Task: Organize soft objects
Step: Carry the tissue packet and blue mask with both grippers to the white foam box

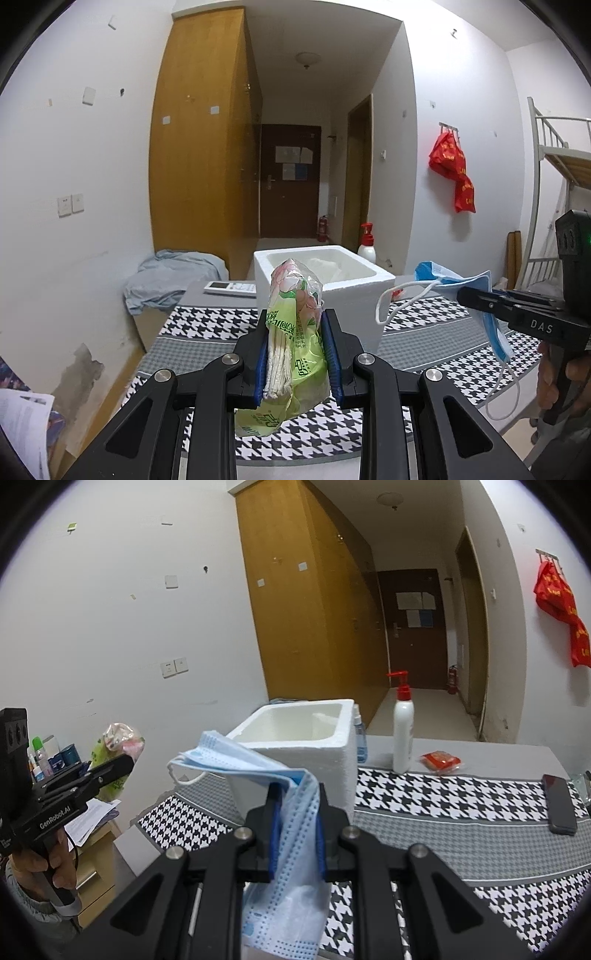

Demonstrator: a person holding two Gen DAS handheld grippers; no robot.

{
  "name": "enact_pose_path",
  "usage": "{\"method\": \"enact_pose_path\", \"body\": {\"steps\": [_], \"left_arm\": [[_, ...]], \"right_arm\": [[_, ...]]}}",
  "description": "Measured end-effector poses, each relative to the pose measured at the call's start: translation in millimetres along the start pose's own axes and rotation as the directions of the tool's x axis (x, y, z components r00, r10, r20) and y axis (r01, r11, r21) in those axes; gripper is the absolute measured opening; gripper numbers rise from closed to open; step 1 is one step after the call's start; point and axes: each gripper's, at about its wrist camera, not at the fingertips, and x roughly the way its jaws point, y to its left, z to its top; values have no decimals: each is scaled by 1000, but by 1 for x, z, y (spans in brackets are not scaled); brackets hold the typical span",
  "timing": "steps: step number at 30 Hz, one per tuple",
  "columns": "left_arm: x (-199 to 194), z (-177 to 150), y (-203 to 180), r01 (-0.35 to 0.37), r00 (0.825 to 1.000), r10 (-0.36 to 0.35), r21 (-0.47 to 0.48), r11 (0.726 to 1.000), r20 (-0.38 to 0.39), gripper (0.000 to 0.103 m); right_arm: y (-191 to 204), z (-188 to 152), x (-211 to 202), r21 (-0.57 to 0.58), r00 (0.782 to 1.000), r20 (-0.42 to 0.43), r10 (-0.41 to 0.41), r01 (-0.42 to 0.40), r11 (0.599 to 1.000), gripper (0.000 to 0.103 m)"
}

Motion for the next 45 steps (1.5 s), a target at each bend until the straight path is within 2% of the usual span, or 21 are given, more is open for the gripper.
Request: {"method": "enact_pose_path", "body": {"steps": [6,15,27,45], "left_arm": [[-6,-1,3,-6,1000,6,6,1000,9,28],[6,1,5,-8,1000,8,0,1000,2,28],[22,21,18,-14,1000,14,3,1000,26,28],[46,43,22,-19,1000,19,10,1000,19,28]], "right_arm": [[6,1,2,-8,1000,1,9,-9,1000,19],[10,10,12,-26,1000,-12,-2,1,1000,19],[8,41,25,-44,1000,10,-9,10,999,19],[7,80,46,-93,1000,19,-22,23,995,19]]}}
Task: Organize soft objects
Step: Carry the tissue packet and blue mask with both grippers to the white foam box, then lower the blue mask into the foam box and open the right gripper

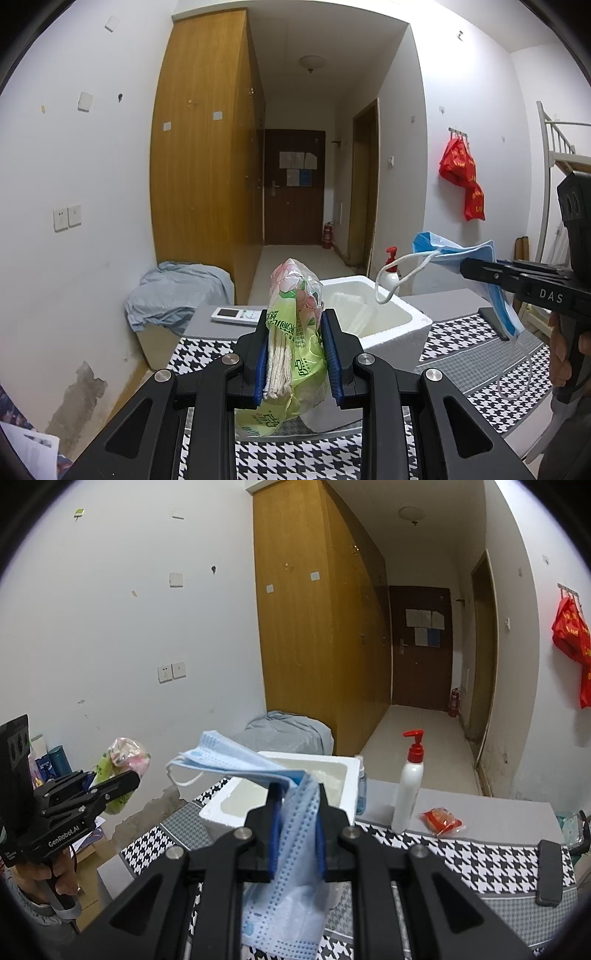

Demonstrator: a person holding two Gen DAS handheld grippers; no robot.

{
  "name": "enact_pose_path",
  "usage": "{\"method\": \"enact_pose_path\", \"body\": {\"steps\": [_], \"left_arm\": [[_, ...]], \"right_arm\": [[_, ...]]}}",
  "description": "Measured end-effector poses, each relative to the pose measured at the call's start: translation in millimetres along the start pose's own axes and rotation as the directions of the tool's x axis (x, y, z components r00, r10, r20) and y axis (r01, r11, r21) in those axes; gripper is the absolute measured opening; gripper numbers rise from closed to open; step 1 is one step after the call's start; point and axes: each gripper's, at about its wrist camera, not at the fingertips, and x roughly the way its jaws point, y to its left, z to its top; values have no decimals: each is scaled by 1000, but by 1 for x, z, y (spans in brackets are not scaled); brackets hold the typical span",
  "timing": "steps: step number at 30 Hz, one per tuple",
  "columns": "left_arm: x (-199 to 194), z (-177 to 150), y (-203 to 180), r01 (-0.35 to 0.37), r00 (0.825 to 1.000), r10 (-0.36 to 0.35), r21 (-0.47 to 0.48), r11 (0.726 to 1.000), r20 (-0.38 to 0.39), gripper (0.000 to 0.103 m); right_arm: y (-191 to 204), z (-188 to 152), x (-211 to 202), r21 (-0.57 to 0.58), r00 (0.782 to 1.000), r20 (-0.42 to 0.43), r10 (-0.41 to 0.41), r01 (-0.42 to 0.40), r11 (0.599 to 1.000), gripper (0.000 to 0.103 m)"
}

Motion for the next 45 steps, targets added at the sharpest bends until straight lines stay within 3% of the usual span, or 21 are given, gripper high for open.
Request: {"method": "enact_pose_path", "body": {"steps": [28,40,44,45], "left_arm": [[19,-4,13,-42,999,42,-29,999,-13,28],[24,-10,26,-50,998,49,-56,997,-32,28],[23,-10,28,-58,998,56,-58,997,-32,28],[22,-11,28,-59,998,57,-60,996,-31,28]], "right_arm": [[5,21,73,-38,994,-99,42,-46,998,19],[1,27,116,-38,987,-163,6,-13,999,20],[-3,26,129,-20,982,-190,-8,4,1000,25],[-3,26,132,-19,981,-195,-15,11,1000,30]]}}
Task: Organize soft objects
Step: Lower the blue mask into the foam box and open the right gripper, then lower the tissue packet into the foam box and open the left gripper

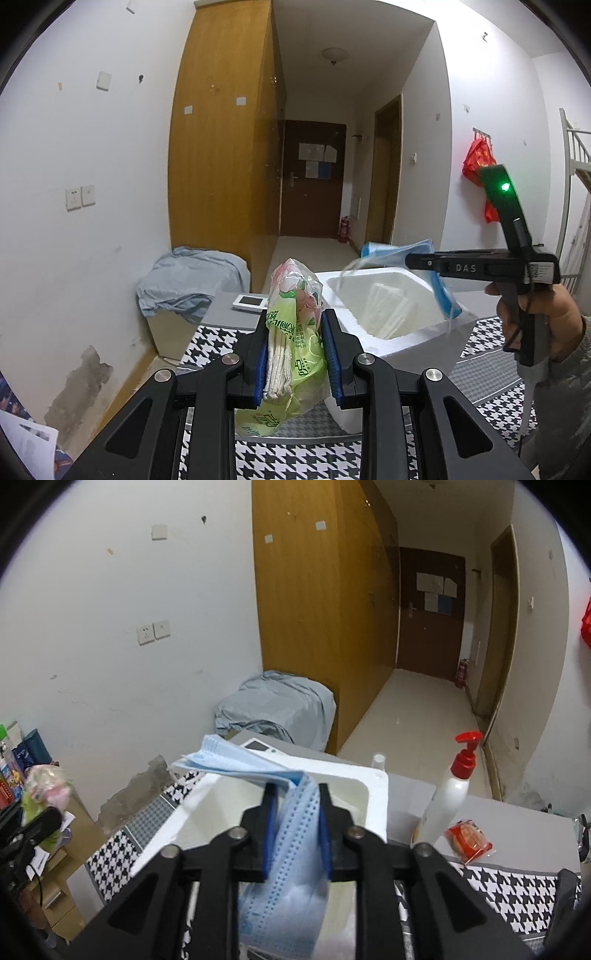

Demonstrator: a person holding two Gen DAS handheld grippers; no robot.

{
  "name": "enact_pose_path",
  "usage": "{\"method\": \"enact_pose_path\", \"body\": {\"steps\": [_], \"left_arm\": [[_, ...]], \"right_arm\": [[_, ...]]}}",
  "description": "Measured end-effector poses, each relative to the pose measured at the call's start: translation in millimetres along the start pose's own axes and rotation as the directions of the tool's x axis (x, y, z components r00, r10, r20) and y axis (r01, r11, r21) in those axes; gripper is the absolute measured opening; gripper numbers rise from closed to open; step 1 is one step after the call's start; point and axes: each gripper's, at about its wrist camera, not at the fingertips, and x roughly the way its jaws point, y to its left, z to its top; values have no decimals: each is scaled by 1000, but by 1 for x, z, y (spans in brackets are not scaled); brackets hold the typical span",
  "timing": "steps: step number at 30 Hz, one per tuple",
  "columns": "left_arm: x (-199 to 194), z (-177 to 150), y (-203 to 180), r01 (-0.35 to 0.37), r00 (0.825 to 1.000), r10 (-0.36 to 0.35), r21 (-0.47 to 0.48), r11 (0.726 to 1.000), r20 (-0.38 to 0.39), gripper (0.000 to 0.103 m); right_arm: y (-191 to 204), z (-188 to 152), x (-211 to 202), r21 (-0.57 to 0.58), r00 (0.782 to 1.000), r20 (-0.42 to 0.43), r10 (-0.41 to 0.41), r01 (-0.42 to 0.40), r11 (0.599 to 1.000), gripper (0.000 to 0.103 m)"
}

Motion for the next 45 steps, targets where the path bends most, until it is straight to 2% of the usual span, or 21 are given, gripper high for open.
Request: {"method": "enact_pose_path", "body": {"steps": [2,3,6,9,10,12,27,45], "left_arm": [[-1,-1,1,-1,1000,1,-4,1000,1,28],[-1,-1,2,-1,1000,1,-5,1000,0,28],[0,-2,4,-3,1000,3,-10,1000,-4,28],[1,-2,5,-1,1000,1,-12,1000,-4,28],[0,-1,5,2,1000,-2,-11,1000,-3,28],[1,-2,4,6,1000,-6,-8,1000,-3,28],[6,3,1,46,999,-46,9,999,2,28],[22,18,-25,126,992,-126,54,991,-10,28]], "right_arm": [[0,0,4,6,1000,-13,-1,1,1000,43],[0,0,5,7,1000,-14,2,-2,1000,53],[2,-1,5,3,1000,-18,-20,20,1000,67],[5,-1,0,-11,1000,-3,-30,30,999,93],[7,-2,-4,-17,999,6,-32,32,999,98],[10,-4,-10,-22,999,19,-30,30,999,103],[1,-11,-30,15,998,46,-49,48,999,103],[-11,-31,-67,25,994,72,-83,82,996,103]]}}
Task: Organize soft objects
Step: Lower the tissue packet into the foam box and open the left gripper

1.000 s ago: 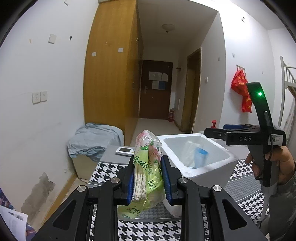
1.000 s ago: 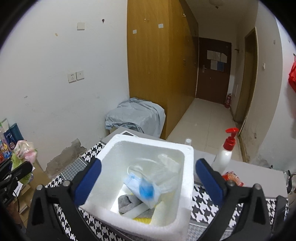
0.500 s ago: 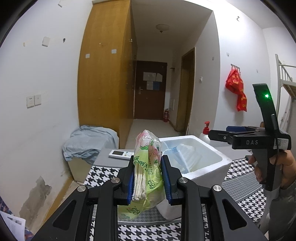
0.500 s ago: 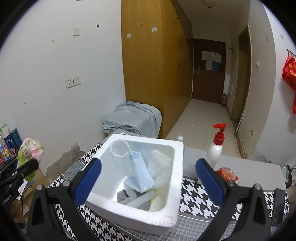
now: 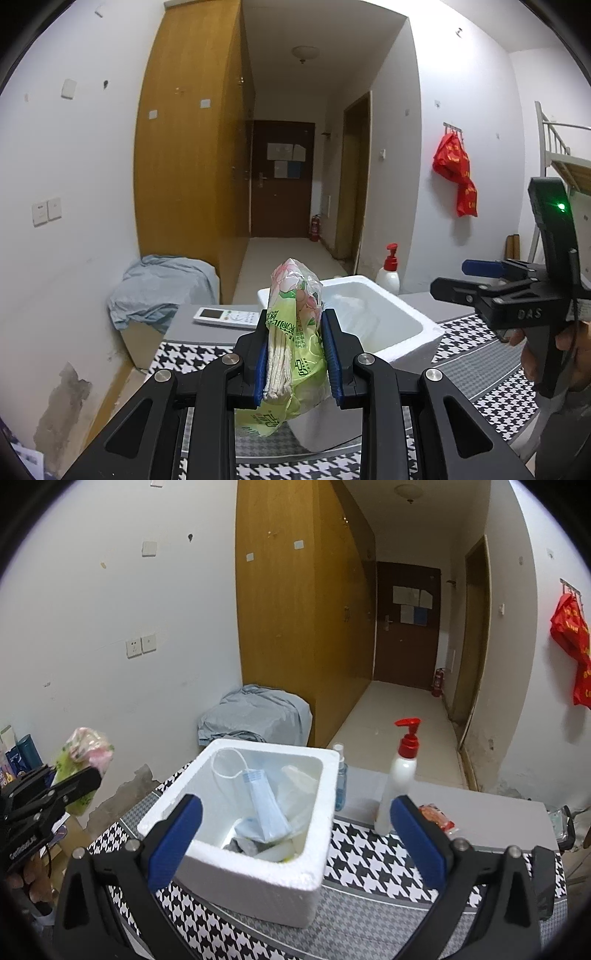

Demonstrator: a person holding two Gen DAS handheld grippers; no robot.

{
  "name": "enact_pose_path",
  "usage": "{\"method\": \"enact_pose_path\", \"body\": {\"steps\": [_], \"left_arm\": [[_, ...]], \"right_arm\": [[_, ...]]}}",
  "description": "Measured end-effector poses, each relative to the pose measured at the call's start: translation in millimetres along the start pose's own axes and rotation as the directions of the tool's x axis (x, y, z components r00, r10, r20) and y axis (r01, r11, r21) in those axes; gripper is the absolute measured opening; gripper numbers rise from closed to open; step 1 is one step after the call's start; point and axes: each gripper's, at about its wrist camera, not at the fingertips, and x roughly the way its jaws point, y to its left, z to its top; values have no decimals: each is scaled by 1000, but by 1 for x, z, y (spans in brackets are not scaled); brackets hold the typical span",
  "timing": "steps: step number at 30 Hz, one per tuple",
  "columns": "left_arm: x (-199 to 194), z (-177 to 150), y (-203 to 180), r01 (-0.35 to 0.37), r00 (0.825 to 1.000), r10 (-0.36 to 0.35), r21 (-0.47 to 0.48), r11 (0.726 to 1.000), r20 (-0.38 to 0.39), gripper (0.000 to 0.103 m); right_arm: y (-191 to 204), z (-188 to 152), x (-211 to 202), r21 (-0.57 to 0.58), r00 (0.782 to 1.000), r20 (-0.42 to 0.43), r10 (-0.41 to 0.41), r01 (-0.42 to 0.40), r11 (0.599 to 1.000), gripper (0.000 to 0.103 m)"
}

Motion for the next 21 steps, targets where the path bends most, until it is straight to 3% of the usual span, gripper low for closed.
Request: {"method": "enact_pose_path", "body": {"steps": [21], "left_arm": [[31,22,-21,81,996,-80,42,996,-36,28]], "right_arm": [[-38,-35,-48,68,995,37,-97,95,993,103]]}}
